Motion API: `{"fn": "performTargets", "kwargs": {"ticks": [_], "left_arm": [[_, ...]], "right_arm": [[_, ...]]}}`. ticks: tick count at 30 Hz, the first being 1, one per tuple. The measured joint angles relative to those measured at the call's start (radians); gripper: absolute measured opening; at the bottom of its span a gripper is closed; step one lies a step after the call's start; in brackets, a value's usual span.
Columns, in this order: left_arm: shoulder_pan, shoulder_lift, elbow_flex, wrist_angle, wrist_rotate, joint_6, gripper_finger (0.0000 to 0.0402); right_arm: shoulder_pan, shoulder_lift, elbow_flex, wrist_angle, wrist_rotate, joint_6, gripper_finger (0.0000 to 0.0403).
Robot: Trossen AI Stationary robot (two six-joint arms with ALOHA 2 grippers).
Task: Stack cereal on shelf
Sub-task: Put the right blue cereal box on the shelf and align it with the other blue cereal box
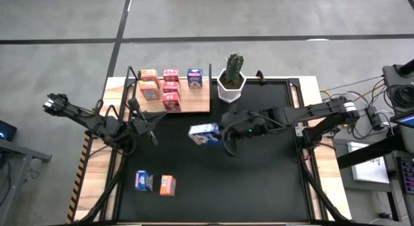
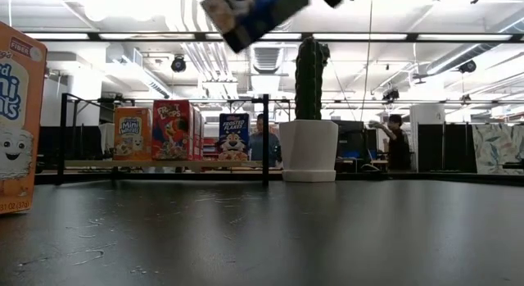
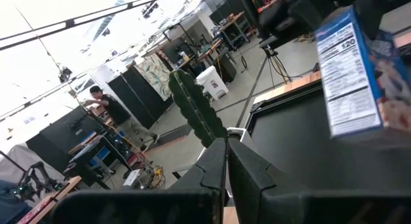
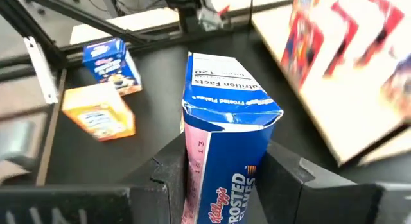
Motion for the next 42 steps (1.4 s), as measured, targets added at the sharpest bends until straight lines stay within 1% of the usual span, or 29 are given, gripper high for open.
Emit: {"fn": "performTargets", "kwargs": {"ticks": [4,9,17,23,25,29,33,42], "left_arm": [[0.000,0.000,0.000,0.000,0.000,0.000,0.0000],[0.000,0.000,0.000,0.000,0.000,0.000,0.0000],[0.000,0.000,0.000,0.000,0.000,0.000,0.0000],[0.000,0.000,0.000,0.000,0.000,0.000,0.0000],[0.000,0.000,0.000,0.000,0.000,0.001,0.0000],[0.000,-0.001,0.000,0.000,0.000,0.005,0.0000],[0.000,-0.002,0.000,0.000,-0.001,0.012,0.0000],[0.000,-0.003,0.000,0.000,-0.003,0.039,0.0000]], "right_arm": [[-0.038,0.094,0.123,-0.018,-0.002,-0.156,0.0139],[-0.087,0.226,0.324,-0.162,-0.001,-0.297,0.0139],[-0.210,0.438,0.679,-0.465,0.000,-0.435,0.0139],[-0.313,0.578,0.865,-0.574,-0.005,-0.516,0.0139],[-0.340,0.614,0.892,-0.580,-0.006,-0.547,0.0139],[-0.378,0.654,0.888,-0.590,-0.006,-0.624,0.0139],[-0.407,0.686,0.888,-0.598,-0.005,-0.664,0.0139],[-0.422,0.746,0.889,-0.580,-0.001,-0.730,0.0142]]}}
